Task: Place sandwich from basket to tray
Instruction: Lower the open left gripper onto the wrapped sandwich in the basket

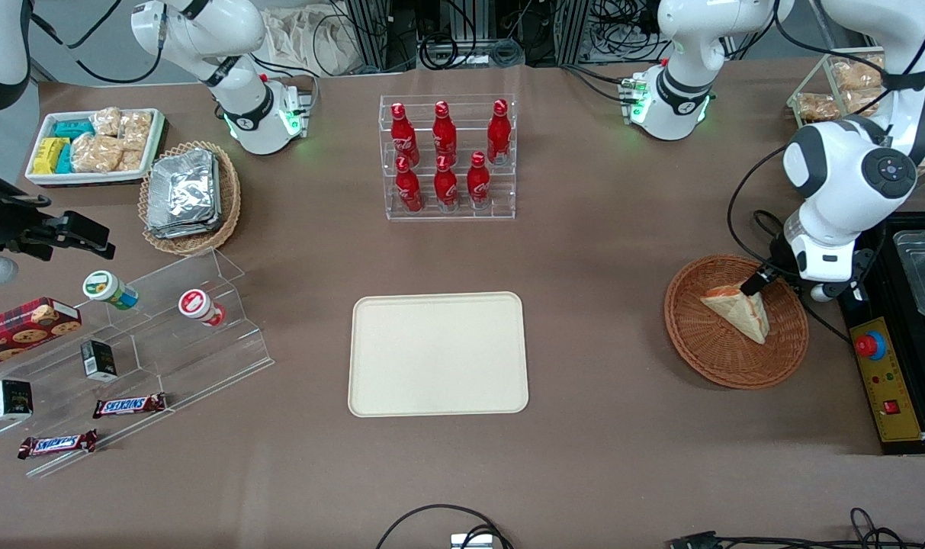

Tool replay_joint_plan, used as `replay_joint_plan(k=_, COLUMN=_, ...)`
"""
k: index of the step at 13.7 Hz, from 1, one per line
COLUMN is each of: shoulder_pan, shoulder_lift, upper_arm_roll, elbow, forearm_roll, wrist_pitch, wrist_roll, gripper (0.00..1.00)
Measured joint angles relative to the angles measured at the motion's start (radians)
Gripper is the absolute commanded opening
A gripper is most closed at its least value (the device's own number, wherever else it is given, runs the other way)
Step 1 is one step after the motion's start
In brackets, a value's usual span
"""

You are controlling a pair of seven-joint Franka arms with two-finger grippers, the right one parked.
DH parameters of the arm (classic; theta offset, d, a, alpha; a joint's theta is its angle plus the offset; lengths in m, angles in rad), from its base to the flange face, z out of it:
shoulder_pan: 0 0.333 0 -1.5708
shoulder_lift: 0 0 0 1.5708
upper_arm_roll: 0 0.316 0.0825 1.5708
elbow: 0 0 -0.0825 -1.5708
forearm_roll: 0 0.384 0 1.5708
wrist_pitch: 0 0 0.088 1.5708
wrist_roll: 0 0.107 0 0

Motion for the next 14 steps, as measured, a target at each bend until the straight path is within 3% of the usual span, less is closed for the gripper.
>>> replay_joint_plan(k=11, shoulder_pan=-0.001, shoulder_lift=0.121, upper_arm_roll=-0.038, elbow=0.0, forearm_roll=0.0, wrist_pitch=0.141, wrist_roll=-0.061, gripper=1.0)
replay_joint_plan(k=14, shoulder_pan=0.0, shoulder_lift=0.126, upper_arm_roll=-0.037, elbow=0.0, forearm_roll=0.05, wrist_pitch=0.142, wrist_roll=-0.061, gripper=0.95)
